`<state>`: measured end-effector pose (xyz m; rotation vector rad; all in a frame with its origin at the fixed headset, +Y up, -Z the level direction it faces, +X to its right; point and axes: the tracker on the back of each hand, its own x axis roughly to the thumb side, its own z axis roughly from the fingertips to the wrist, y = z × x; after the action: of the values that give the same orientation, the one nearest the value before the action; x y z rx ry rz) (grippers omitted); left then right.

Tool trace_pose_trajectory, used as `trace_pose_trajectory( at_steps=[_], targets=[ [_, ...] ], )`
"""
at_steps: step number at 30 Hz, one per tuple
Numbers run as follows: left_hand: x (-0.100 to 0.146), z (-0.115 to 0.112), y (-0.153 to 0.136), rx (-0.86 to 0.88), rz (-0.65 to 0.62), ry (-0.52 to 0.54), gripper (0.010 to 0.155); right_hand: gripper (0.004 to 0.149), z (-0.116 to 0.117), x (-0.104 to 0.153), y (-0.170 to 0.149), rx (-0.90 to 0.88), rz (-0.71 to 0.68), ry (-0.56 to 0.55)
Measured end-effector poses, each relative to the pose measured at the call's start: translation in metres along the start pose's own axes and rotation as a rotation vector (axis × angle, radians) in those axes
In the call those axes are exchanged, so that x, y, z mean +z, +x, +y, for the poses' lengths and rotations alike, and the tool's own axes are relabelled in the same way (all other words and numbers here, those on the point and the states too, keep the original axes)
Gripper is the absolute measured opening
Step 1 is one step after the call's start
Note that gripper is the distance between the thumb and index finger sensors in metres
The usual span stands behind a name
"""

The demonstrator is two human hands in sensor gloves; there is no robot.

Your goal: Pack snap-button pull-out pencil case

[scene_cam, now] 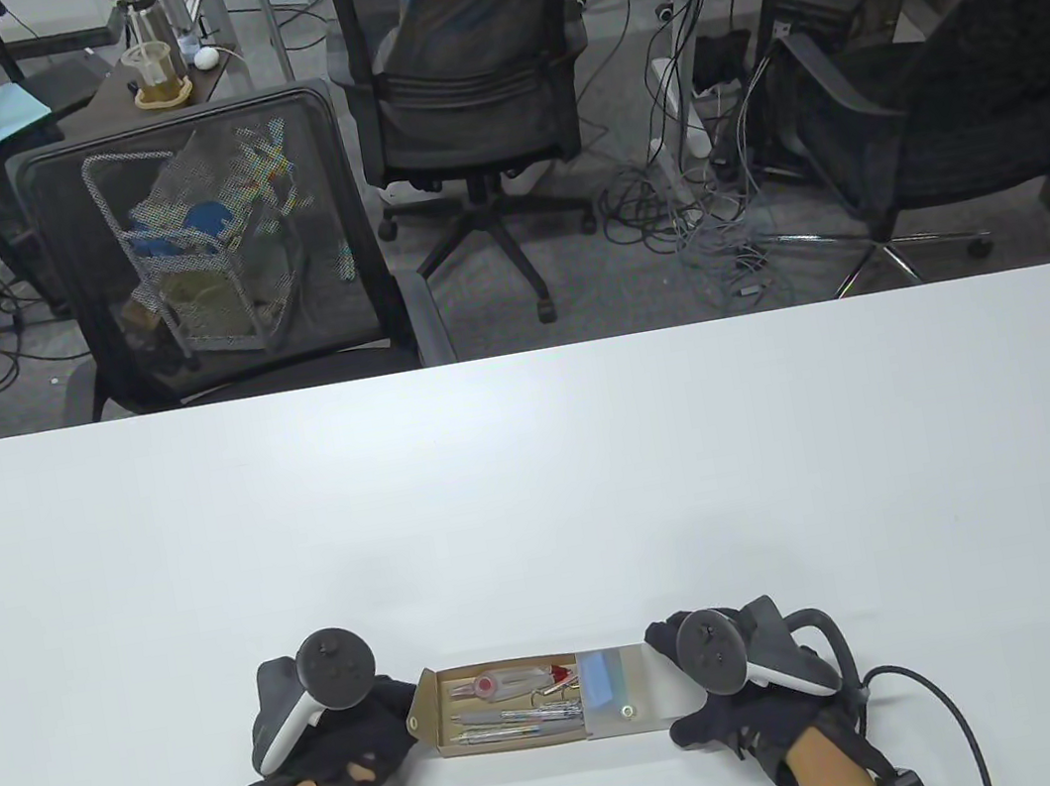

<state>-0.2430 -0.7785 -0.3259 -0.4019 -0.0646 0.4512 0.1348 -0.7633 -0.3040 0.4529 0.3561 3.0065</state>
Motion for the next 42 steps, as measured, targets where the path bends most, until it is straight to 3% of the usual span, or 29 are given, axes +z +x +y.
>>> trace_pose_trajectory(
  at_steps=[29,42],
  targets=[
    [-0.003,-0.002,0.002,-0.006,0.007,0.008,0.041,0.091,0.005,-0.042,0.113,0.044,-0.017,-0.019],
    [-0.001,-0.004,0.001,0.016,-0.006,-0.007,0.042,0.091,0.008,-0.045,0.127,0.027,-0.008,-0.024]
  ],
)
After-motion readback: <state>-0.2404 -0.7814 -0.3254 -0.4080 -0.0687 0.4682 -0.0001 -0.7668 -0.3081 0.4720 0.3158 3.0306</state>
